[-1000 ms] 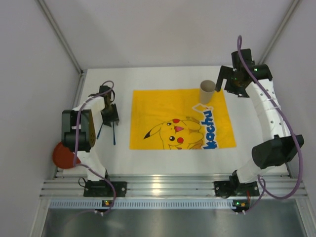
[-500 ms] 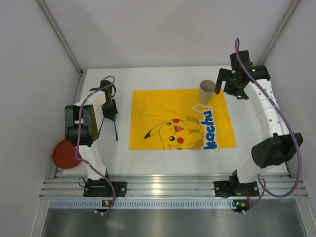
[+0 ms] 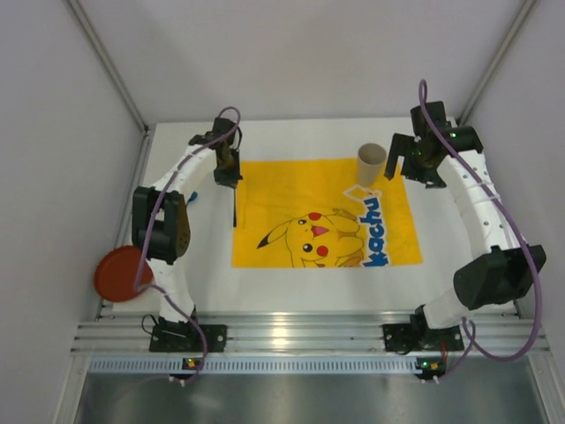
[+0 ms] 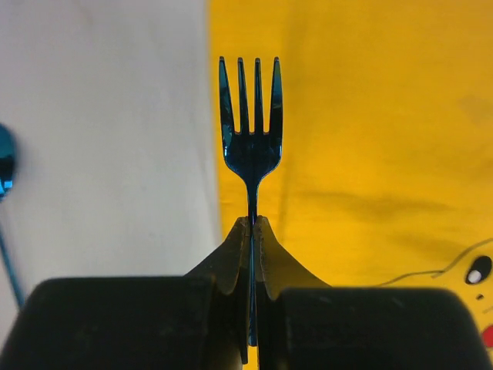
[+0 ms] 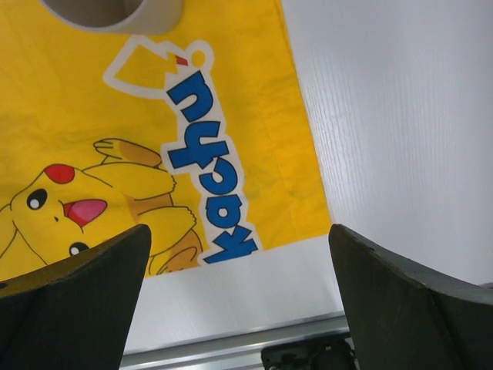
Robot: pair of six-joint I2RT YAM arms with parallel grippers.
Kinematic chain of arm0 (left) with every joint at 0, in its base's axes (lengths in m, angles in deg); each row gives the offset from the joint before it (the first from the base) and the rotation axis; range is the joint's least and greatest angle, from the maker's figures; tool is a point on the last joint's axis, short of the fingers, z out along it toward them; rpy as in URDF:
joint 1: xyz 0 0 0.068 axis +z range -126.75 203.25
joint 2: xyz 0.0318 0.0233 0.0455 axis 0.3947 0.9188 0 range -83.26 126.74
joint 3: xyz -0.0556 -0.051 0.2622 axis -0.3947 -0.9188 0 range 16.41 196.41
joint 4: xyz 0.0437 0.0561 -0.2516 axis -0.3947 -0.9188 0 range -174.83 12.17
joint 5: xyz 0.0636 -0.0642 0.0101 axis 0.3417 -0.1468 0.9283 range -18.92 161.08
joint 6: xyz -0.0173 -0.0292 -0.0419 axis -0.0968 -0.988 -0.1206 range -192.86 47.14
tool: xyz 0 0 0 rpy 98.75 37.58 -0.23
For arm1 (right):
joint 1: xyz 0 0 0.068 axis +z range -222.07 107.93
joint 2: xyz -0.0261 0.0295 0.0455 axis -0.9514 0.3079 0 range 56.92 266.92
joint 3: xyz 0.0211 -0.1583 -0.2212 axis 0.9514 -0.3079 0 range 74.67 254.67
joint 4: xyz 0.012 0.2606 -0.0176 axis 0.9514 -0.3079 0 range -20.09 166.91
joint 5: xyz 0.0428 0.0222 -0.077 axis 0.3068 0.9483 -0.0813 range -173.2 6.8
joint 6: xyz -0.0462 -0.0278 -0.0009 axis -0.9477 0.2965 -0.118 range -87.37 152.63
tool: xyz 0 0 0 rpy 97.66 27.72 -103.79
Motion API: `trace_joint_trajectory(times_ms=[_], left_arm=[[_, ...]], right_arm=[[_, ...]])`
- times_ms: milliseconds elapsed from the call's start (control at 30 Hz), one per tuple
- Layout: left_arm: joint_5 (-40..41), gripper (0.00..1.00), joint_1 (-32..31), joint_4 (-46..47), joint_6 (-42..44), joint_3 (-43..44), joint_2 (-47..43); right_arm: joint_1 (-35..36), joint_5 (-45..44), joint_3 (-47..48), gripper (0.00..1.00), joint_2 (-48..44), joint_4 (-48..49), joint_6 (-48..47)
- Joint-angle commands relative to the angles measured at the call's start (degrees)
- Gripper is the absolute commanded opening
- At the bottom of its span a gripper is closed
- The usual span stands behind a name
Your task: Set the dinner table for one person
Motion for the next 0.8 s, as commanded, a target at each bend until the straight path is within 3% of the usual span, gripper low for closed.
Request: trace_joint_trajectory(times_ms=[0, 333, 367, 400, 500, 533, 600, 633, 767], left_arm=[[-2.4, 0.00, -5.4, -1.1, -3.7, -0.5, 1.2], [-4.4, 0.00, -8.0, 2.1, -10.1, -1.9, 6.3], [-4.4, 0.06, -8.0, 2.3, -11.1, -2.0, 6.6], [-4.4, 0.26, -8.1, 2.5, -11.5, -2.4, 6.8], [-4.5, 0.41, -8.4, 3.8, -11.8, -2.9, 7.1], [-4.4, 0.55, -8.4, 3.4, -11.9, -2.8, 6.8], [-4.3, 0.67, -8.4, 2.7, -11.3, -2.0, 5.9], [-1.4, 0.82, -8.4, 2.0, -10.9, -1.1, 5.3], [5.7, 0.91, -7.2, -2.4, -6.0, 2.2, -0.3]], right_arm=[[0.5, 0.2, -2.5, 1.00, -4.4, 2.1, -0.9], [0.5, 0.6, -8.2, 1.00, -8.6, 2.5, -1.2], [0.5, 0.6, -8.5, 1.00, -8.9, 2.5, -1.2], [0.5, 0.6, -8.9, 1.00, -9.1, 2.6, -1.4], [0.5, 0.6, -9.2, 1.00, -9.0, 2.7, -1.5], [0.5, 0.5, -9.2, 1.00, -8.9, 2.7, -1.5], [0.5, 0.5, -9.1, 1.00, -8.6, 2.8, -1.5], [0.5, 0.5, -9.0, 1.00, -8.7, 2.9, -1.5], [0.5, 0.3, -8.5, 1.00, -8.4, 2.8, -1.6]])
